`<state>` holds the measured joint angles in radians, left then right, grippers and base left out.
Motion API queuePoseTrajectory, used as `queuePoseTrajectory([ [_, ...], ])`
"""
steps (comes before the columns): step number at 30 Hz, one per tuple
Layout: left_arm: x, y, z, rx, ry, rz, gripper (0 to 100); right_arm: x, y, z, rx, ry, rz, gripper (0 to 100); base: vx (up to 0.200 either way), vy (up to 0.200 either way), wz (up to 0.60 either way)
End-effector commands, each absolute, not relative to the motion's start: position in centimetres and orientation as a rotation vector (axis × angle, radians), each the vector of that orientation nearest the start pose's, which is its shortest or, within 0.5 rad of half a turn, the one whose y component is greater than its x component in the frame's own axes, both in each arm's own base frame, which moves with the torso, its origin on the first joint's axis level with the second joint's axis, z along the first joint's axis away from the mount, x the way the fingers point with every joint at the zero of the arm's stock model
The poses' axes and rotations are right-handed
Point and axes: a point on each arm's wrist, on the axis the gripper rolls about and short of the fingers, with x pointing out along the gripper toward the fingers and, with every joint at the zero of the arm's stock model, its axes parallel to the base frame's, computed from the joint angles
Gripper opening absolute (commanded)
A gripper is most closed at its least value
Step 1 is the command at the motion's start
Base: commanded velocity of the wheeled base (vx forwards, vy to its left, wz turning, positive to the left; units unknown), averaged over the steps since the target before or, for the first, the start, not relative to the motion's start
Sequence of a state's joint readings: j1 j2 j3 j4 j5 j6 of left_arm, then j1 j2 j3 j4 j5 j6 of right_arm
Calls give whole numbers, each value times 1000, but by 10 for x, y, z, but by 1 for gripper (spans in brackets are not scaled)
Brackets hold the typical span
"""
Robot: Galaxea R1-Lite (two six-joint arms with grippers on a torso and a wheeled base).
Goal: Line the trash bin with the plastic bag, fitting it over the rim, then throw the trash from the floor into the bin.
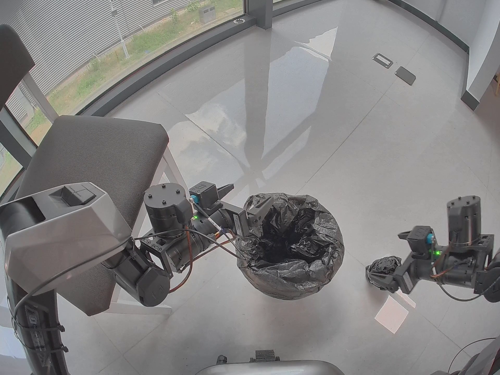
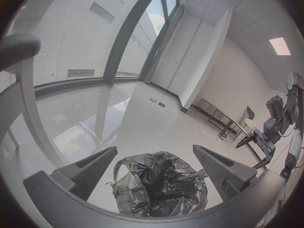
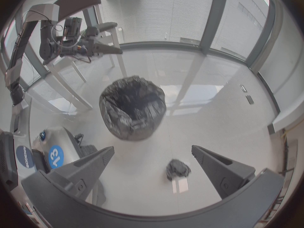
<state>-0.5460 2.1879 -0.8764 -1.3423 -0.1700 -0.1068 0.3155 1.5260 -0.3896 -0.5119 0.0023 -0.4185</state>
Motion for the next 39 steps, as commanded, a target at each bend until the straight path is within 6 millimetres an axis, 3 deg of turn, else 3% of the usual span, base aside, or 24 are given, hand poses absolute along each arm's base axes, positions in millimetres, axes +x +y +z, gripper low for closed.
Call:
queuePoseTrajectory([
  [1,330,-220,104,-97,-17,-744,100,180,43,114,-487,571,350,100,0,0,0],
  [8,324,-212,110,-107,-22,-735,100,200,24,93,-475,701,227,100,0,0,0],
  [14,325,-204,110,-108,-19,-715,100,209,15,69,-490,815,224,100,0,0,0],
  [18,324,-205,112,-115,-21,-719,100,233,7,37,-477,864,197,100,0,0,0],
  [20,324,-205,112,-115,-21,-720,100,238,6,31,-475,863,195,100,0,0,0],
  [21,325,-206,112,-113,-22,-720,100,248,6,16,-482,849,194,100,0,0,0],
  [25,326,-205,111,-113,-14,-715,100,253,6,-3,-506,886,216,100,0,0,0],
  [39,326,-203,109,-115,-6,-690,100,274,-1,-41,-500,973,203,100,0,0,0],
])
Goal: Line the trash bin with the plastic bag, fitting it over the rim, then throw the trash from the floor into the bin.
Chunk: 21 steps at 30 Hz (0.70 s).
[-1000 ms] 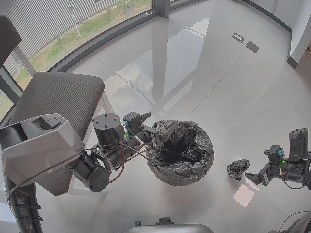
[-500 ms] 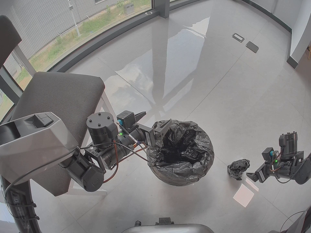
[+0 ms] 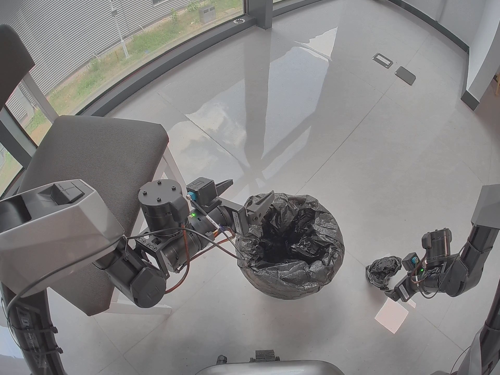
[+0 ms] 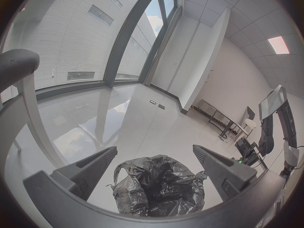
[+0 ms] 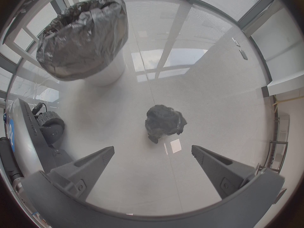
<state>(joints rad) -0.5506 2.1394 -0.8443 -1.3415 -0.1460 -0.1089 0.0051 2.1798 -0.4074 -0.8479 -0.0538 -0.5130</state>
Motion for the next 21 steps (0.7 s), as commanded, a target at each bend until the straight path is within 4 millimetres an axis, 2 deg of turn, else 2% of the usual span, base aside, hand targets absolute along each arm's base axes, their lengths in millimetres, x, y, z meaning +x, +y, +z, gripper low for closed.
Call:
queuePoseTrajectory([
  [1,326,-203,109,-115,-6,-690,100,276,-2,-44,-497,980,200,100,0,0,0],
  [6,326,-203,109,-134,-3,-691,100,289,-11,-52,-490,980,174,100,0,0,0],
  [11,326,-203,106,-135,7,-690,100,305,-19,-50,-499,941,150,100,0,0,0],
  [21,328,-205,104,-133,7,-692,100,332,-19,-62,-505,923,152,100,0,0,0],
])
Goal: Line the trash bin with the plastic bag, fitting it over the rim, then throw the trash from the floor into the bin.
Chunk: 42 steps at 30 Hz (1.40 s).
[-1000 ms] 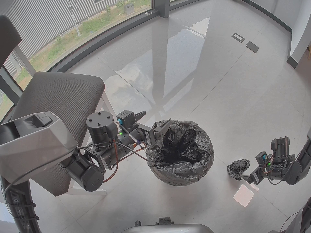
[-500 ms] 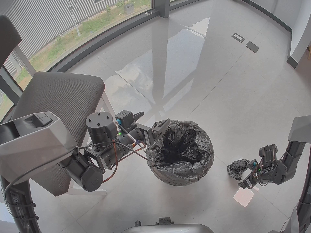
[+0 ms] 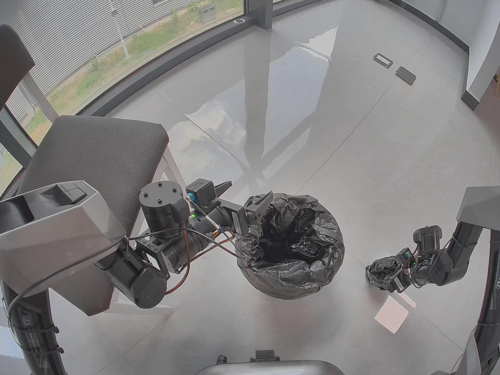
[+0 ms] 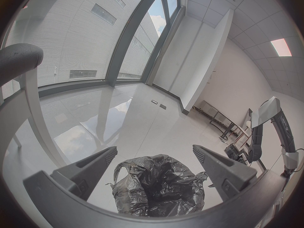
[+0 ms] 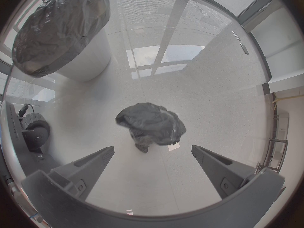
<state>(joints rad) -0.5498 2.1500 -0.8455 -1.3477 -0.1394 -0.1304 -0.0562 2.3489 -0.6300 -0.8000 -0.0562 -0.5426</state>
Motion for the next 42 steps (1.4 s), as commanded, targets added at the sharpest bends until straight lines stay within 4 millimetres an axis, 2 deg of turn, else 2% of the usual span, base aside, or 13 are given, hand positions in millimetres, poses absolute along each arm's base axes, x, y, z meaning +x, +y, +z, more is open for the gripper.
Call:
queuePoseTrajectory([
  [1,328,-205,104,-133,7,-692,100,335,-19,-63,-505,919,151,100,0,0,0],
  [7,329,-206,102,-132,13,-691,100,350,-19,-68,-505,920,151,100,0,0,0],
  [11,330,-209,96,-130,22,-697,100,367,-20,-64,-505,901,148,100,0,0,0],
  [21,330,-211,94,-131,18,-700,100,387,-18,-62,-506,922,163,100,0,0,0],
  [26,330,-210,98,-133,10,-698,100,388,-12,-62,-506,935,185,100,0,0,0],
  [27,329,-209,99,-133,7,-699,100,389,-12,-62,-505,934,186,0,0,0,0],
  [42,329,-206,101,-134,4,-692,100,383,-13,-62,-501,952,185,0,0,0,0],
])
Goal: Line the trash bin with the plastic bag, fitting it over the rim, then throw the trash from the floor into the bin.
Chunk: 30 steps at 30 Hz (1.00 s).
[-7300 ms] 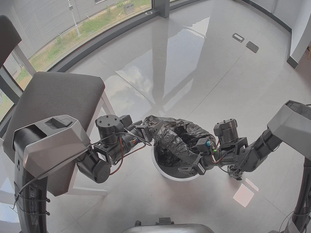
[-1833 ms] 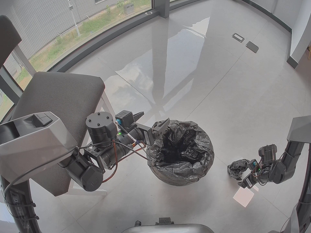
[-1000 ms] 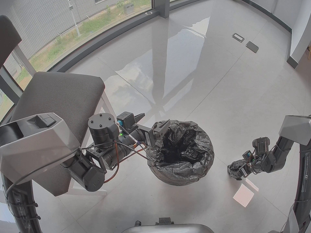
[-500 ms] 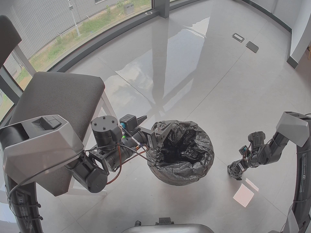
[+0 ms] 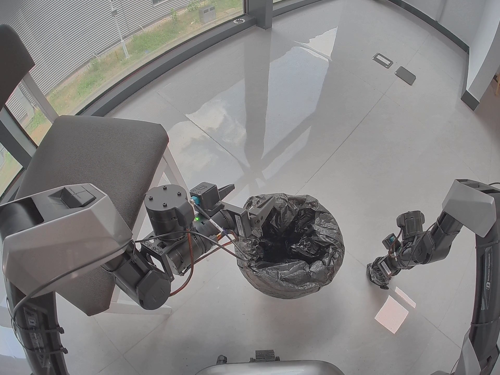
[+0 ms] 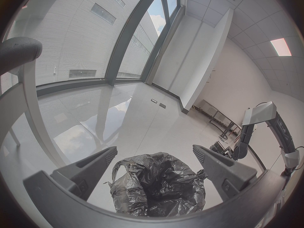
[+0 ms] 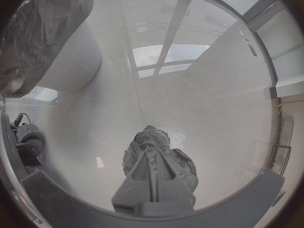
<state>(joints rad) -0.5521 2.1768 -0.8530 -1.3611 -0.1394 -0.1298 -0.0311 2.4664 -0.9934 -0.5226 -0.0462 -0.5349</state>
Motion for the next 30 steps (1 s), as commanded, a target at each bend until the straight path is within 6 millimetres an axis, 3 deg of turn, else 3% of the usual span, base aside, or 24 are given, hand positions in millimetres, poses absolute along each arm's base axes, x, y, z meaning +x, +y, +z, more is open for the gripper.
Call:
queuePoseTrajectory([
  [1,329,-206,102,-134,4,-692,100,381,-13,-63,-502,957,185,0,0,0,0],
  [3,329,-205,102,-134,2,-692,100,380,-13,-62,-500,957,185,0,0,0,0],
  [15,329,-194,107,-165,-3,-659,100,342,-14,-5,-507,869,148,0,0,0,0],
  [20,324,-187,114,-166,-11,-652,100,335,-13,13,-511,829,140,0,0,0,0],
  [24,325,-175,119,-167,-21,-618,100,327,-6,43,-526,748,138,0,0,0,0],
  [27,327,-171,121,-168,-29,-601,100,325,-2,53,-534,718,141,0,0,0,0],
  [28,328,-165,125,-169,-42,-579,100,320,5,70,-546,665,149,0,0,0,0],
  [30,328,-163,127,-169,-47,-575,100,316,13,83,-555,620,163,0,0,0,0],
])
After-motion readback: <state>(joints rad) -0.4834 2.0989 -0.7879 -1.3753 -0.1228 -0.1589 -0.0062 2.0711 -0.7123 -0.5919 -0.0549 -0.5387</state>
